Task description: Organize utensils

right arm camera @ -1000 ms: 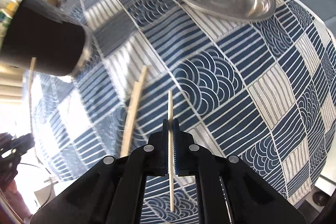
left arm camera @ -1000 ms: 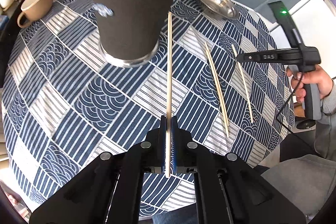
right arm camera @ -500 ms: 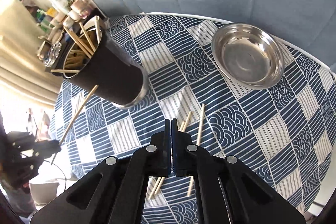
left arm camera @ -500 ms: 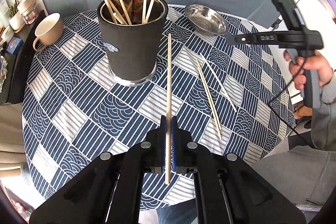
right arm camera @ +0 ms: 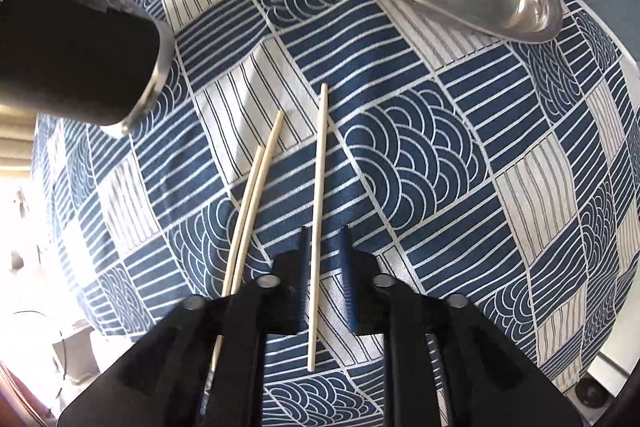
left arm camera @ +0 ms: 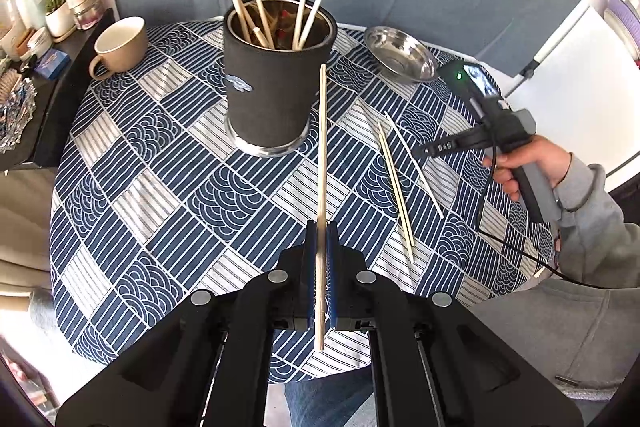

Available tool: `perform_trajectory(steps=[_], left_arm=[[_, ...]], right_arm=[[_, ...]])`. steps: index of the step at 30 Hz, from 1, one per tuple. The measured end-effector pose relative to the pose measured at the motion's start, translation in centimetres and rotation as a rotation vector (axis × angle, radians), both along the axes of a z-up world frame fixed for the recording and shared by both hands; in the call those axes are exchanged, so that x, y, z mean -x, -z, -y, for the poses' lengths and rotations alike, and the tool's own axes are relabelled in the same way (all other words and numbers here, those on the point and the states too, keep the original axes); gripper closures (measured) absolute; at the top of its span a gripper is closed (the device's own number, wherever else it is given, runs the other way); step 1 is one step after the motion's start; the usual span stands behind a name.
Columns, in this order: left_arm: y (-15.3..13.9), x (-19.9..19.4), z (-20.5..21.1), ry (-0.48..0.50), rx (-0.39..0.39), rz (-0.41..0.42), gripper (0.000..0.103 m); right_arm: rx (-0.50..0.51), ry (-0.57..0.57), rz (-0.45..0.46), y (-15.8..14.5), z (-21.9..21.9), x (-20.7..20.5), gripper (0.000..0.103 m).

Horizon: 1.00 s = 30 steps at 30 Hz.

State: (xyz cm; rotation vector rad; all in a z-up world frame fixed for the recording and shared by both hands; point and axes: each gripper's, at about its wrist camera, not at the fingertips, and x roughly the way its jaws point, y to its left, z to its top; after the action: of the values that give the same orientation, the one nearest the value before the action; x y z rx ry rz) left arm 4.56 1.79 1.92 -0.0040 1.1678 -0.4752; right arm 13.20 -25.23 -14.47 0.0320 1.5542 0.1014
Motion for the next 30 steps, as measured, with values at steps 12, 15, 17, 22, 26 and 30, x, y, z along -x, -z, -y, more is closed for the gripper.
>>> perform_trajectory(steps=[12,15,17,22,26,30], left_arm=[[-0.2,0.5,-1.1,-0.038,0.059,0.012,0.098],[0.0,0.5,-1.1,-0.045,0.079,0.014,0.098],[0.1,0.6,-1.1,-0.047,0.083,0.014,0.098],[-0.3,0.7,-1.1,-0.054,0.095,0.022,0.098],[-1.4,0.5,-1.0,-0.058,0.085,0.04,0.098],[-3.0,-0.1,-0.8,-0.052,0.074,0.075,0.098]], right_arm=[[0.118,-0.085,-0.021,1.4,-3.5,-0.5,0.092],[0.113,-0.105,-0.003,1.4,-3.4,-0.2,0.098],[0.09,-0.085,-0.008,1.4,-2.7,0.0,0.099],[0.017,-0.038,-0.004,1.1,-0.9,1.0,0.099],[-0.057,-0.018,0.033,-0.4,0.1,1.6,0.099],[-0.112,-0.029,0.122,-4.2,0.6,1.9,0.099]])
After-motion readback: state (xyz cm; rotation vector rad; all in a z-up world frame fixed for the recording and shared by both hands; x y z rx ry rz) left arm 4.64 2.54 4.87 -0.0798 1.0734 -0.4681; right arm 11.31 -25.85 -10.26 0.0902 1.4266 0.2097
